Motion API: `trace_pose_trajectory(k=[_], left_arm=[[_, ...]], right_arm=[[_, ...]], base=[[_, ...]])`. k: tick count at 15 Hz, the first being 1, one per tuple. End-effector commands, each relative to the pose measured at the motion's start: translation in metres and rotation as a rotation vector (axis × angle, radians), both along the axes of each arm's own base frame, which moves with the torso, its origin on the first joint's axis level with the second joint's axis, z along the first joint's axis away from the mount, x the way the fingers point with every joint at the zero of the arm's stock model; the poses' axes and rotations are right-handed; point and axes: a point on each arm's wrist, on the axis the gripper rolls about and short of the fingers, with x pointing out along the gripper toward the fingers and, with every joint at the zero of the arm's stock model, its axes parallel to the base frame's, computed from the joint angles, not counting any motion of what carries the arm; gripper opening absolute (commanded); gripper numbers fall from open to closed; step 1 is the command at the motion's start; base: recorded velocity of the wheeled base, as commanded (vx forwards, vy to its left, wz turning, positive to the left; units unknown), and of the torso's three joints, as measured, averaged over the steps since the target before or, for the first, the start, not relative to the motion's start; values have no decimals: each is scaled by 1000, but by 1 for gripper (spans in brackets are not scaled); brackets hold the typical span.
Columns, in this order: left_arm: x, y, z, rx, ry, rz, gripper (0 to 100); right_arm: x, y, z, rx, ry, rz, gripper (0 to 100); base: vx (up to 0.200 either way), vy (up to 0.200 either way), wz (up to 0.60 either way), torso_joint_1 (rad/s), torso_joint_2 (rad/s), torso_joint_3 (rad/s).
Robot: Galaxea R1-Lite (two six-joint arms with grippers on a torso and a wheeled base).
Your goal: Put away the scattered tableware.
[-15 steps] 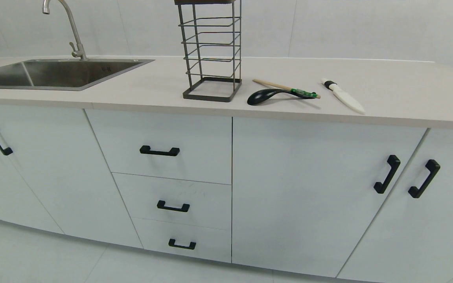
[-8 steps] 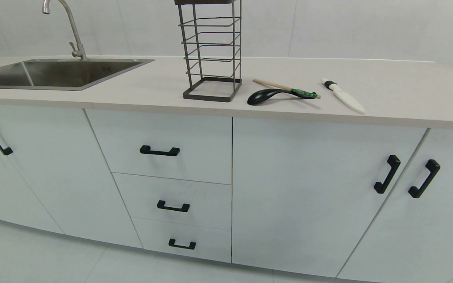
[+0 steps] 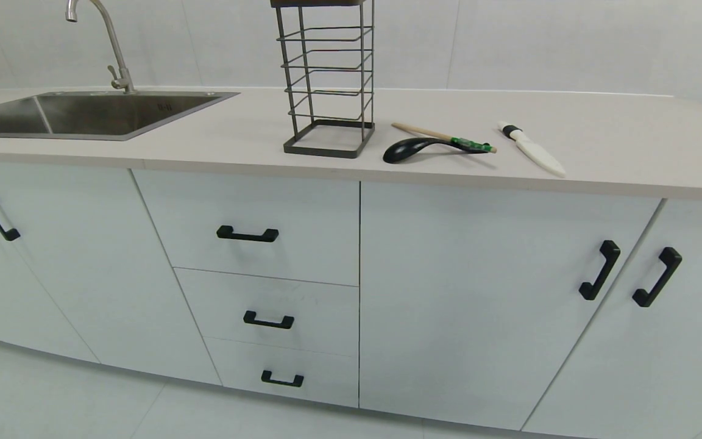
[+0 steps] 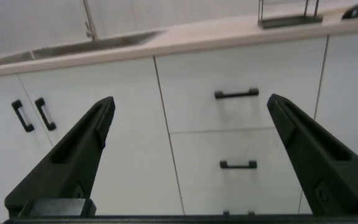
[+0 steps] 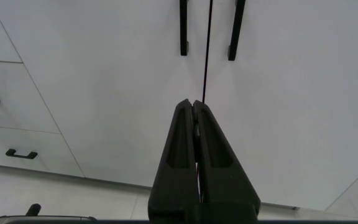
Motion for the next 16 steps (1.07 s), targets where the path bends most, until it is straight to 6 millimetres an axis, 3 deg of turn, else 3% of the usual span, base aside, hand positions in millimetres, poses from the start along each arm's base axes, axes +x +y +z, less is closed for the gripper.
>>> trace_pose_trajectory(k=[1, 5, 7, 12, 14, 15, 16], left_arm=[[32, 1, 3, 87, 168, -55, 100], [59, -2, 8, 354, 225, -257, 100], [84, -2, 16, 527, 251, -314, 100], [143, -7, 19, 752, 293, -401, 100], [170, -23, 12, 871, 284, -530, 100], [170, -24, 12, 876, 283, -537, 100], [184, -45, -1, 944, 299, -676, 100]], right_arm=[[0, 0, 0, 0, 2, 0, 0], [0, 0, 0, 0, 2, 0, 0], [0, 0, 0, 0, 2, 0, 0], [0, 0, 0, 0, 2, 0, 0], [0, 0, 0, 0, 2, 0, 0], [0, 0, 0, 0, 2, 0, 0], [0, 0, 0, 0, 2, 0, 0]], base=[[0, 0, 0, 0, 0, 0], [0, 0, 0, 0, 0, 0], [0, 0, 0, 0, 0, 0], [0, 0, 0, 0, 0, 0], [0, 0, 0, 0, 0, 0], [0, 0, 0, 0, 0, 0], [0, 0, 0, 0, 0, 0]])
